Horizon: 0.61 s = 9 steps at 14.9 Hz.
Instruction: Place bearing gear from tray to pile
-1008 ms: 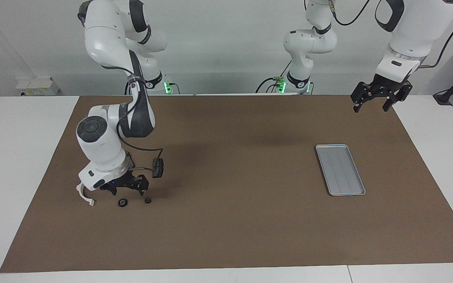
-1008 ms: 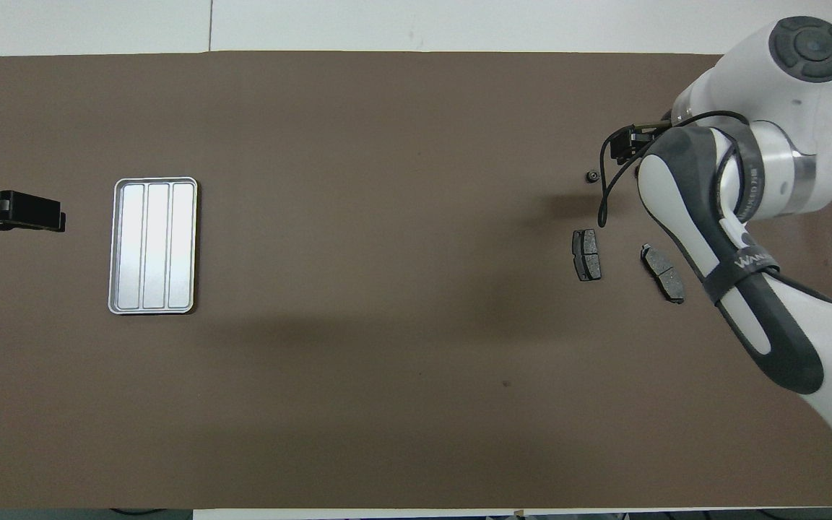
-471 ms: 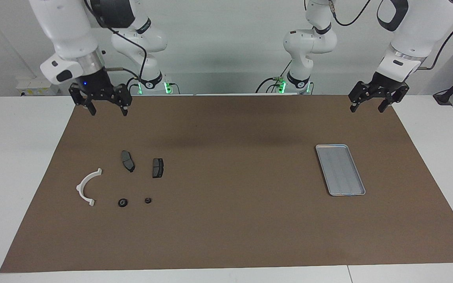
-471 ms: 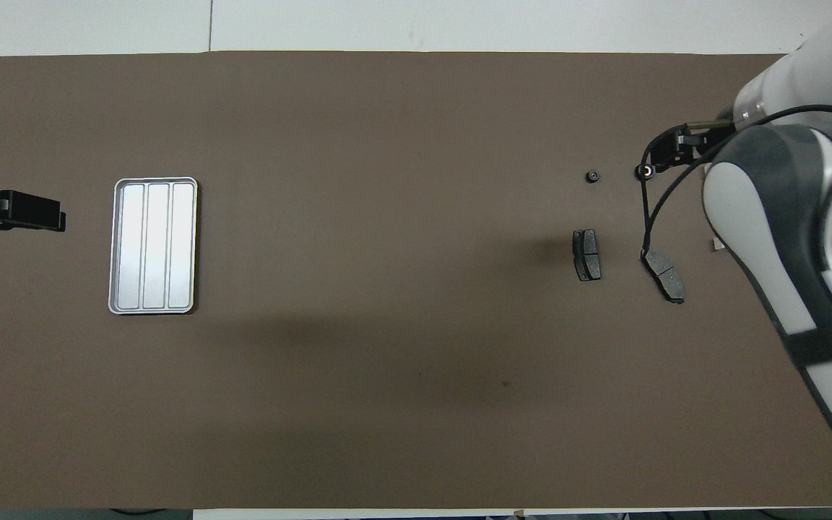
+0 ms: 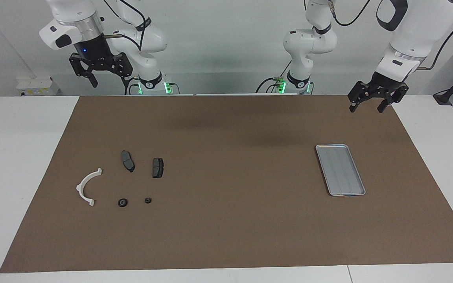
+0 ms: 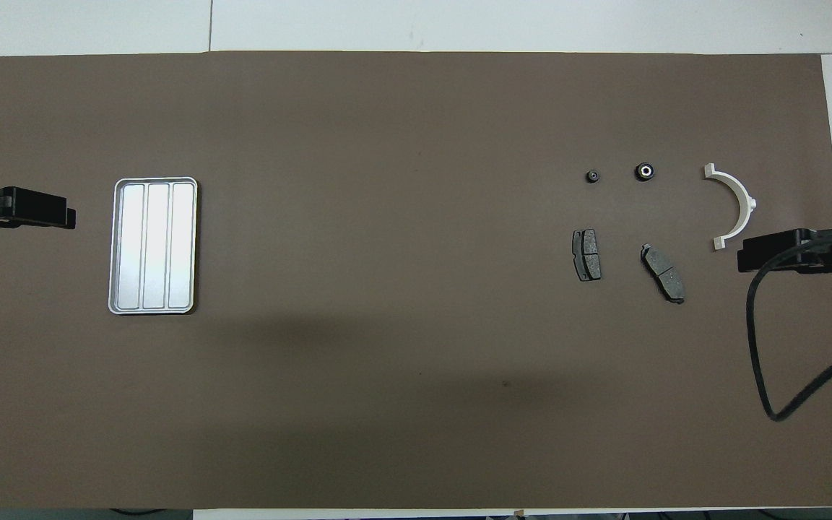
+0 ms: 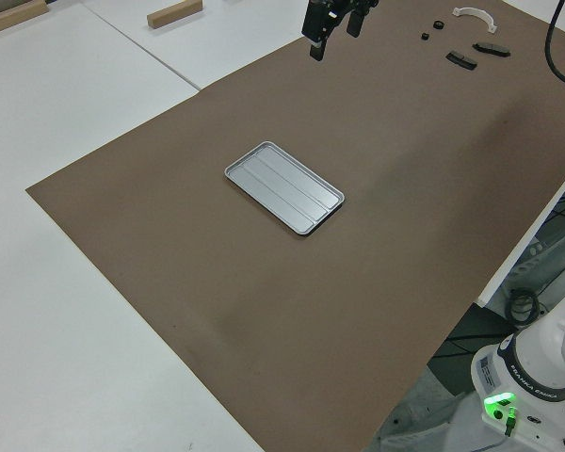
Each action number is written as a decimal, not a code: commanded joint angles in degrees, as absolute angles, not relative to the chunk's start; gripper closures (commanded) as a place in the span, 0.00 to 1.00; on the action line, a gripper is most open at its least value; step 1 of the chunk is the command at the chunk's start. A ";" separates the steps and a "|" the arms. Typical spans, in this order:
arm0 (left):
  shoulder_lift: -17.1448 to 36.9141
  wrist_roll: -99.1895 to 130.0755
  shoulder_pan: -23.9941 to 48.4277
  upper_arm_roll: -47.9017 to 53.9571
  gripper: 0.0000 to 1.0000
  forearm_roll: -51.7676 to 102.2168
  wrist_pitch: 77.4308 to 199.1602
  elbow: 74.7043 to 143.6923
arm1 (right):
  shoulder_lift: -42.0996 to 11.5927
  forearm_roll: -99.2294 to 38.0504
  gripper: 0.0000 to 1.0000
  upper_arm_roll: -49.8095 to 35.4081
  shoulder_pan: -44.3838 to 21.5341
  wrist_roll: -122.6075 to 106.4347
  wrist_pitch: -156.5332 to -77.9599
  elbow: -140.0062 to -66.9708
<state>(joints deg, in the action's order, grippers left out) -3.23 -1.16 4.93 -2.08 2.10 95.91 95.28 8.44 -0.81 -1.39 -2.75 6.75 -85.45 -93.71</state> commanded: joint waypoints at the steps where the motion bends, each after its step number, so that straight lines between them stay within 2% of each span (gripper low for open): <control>1: -4.22 -2.02 4.92 -2.29 0.00 2.99 96.59 96.33 | 8.88 -1.94 0.00 -2.37 -1.23 6.77 -85.43 -94.66; 9: -4.57 -1.58 4.92 -2.29 0.00 3.08 95.10 96.50 | 8.44 -1.32 0.00 -2.37 -1.14 6.68 -85.61 -94.66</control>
